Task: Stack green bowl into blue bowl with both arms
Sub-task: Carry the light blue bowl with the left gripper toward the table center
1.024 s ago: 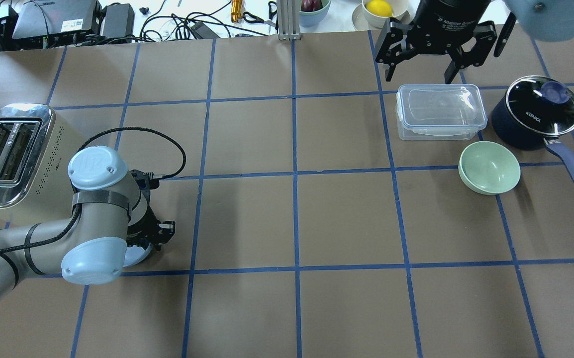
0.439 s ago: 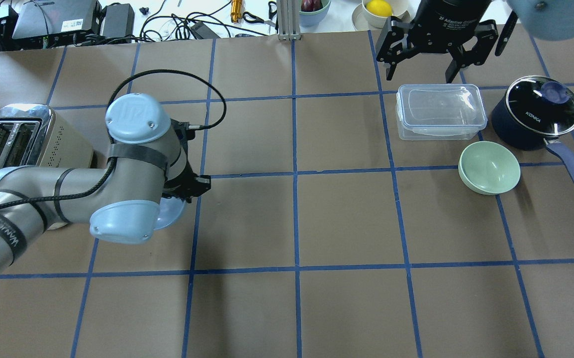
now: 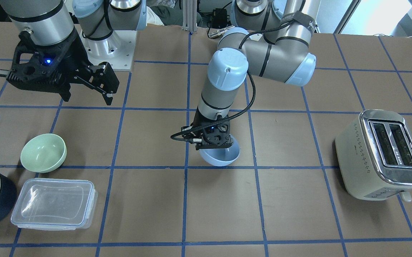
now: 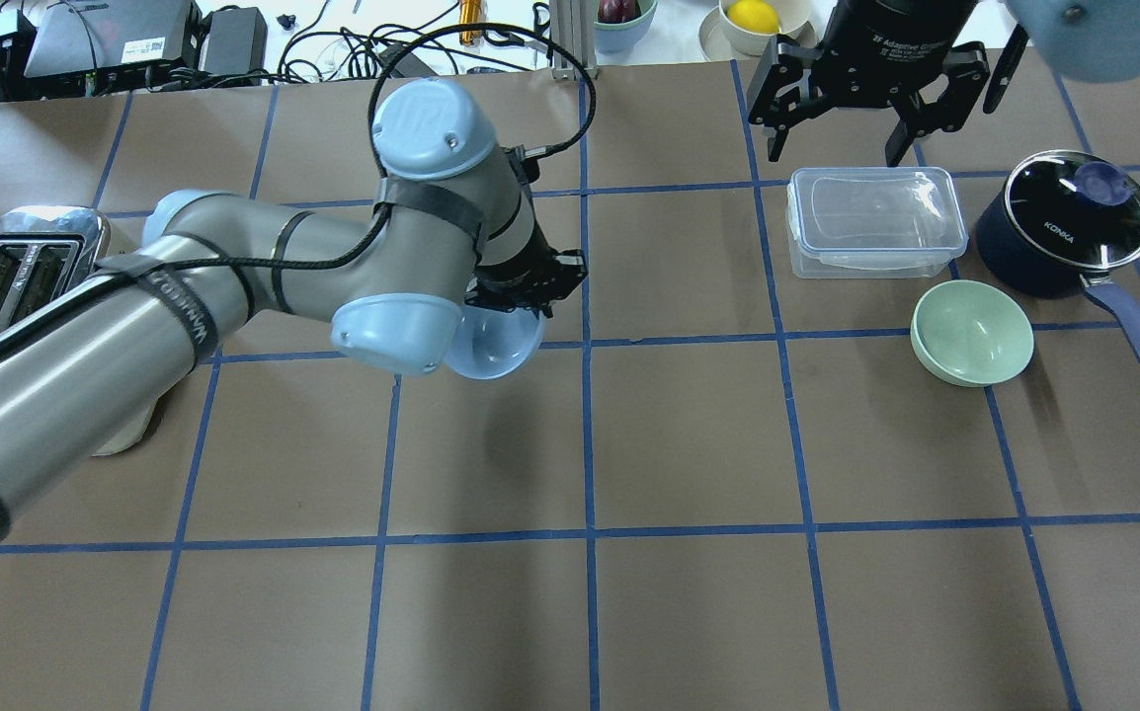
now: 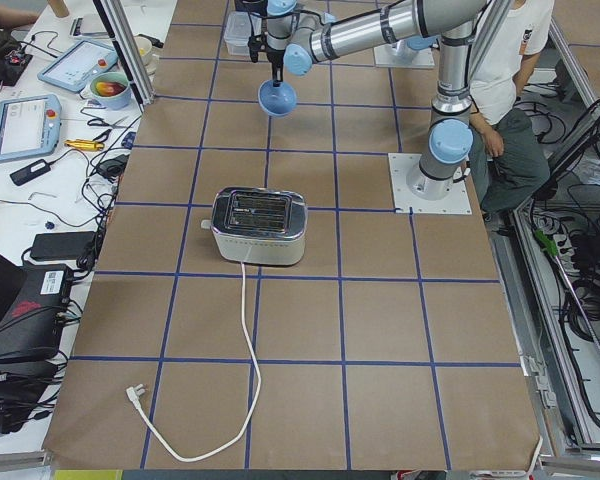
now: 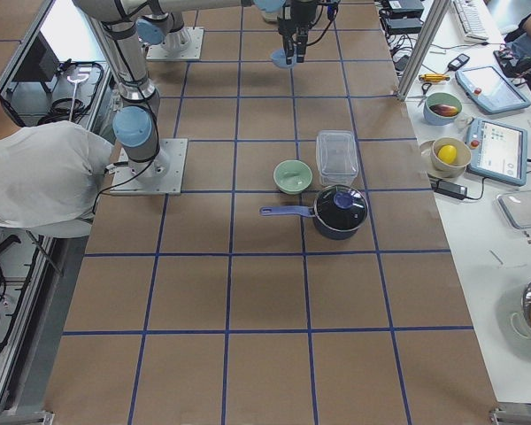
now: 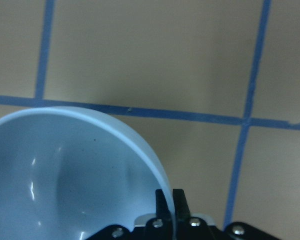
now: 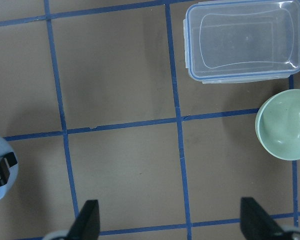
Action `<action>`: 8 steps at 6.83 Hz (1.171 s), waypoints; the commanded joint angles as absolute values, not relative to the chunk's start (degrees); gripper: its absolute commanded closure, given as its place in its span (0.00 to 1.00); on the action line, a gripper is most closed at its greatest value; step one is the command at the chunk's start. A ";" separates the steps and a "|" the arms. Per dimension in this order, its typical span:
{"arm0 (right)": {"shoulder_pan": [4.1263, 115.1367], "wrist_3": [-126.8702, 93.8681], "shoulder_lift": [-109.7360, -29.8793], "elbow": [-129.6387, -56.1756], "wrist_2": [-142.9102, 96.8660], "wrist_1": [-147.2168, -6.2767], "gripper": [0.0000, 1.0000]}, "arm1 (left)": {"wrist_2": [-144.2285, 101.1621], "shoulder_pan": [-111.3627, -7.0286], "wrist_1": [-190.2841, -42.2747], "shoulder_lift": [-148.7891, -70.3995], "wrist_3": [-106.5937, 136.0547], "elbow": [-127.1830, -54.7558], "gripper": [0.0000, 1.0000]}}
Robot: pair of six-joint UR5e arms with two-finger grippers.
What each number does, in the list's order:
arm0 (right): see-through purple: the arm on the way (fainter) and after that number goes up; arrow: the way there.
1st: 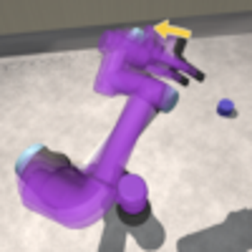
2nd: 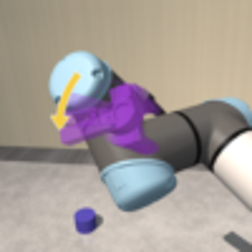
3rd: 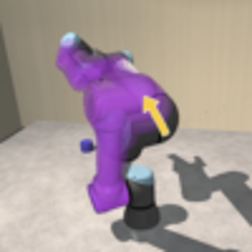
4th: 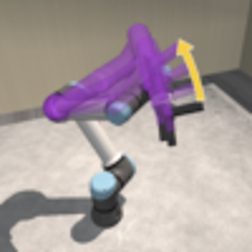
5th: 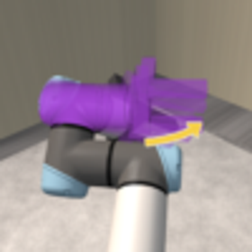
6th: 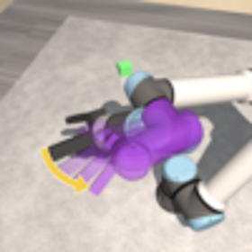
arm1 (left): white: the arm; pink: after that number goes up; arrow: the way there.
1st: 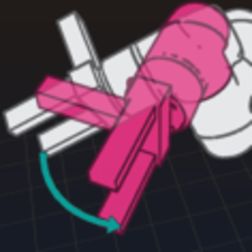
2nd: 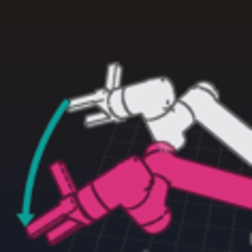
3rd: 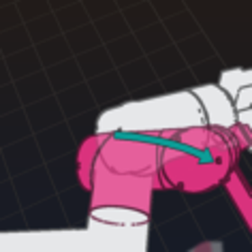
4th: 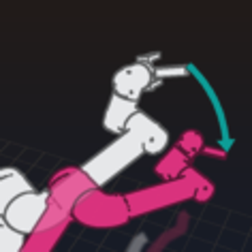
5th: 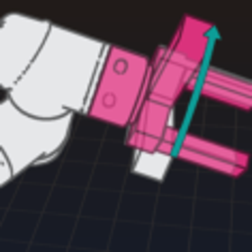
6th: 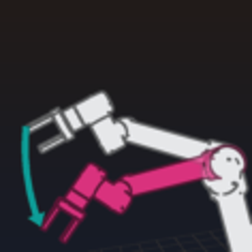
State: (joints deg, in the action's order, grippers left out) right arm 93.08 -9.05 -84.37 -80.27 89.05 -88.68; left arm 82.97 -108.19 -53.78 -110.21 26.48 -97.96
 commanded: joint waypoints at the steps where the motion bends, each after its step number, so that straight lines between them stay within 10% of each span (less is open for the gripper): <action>1: 93.08 -9.05 -84.38 -80.33 89.03 -88.68 0.00 | 83.67 -110.83 -53.09 -117.49 28.39 -91.77 1.00; 4: 91.85 -5.56 -84.03 -80.59 89.12 -88.51 0.00 | 83.67 -111.35 -50.10 -120.15 28.56 -89.92 1.00; 5: 89.84 -2.75 -84.02 -80.68 90.86 -86.24 0.00 | 83.76 -111.79 -50.36 -120.15 27.69 -89.83 0.72; 6: 86.60 3.10 -83.85 -80.94 91.05 -85.26 0.00 | 87.07 -111.80 -48.71 -121.36 25.60 -89.48 0.01; 8: 77.31 7.19 -82.36 -87.14 91.05 -86.39 0.00 | 87.19 -111.19 -47.46 -118.67 25.23 -89.12 0.00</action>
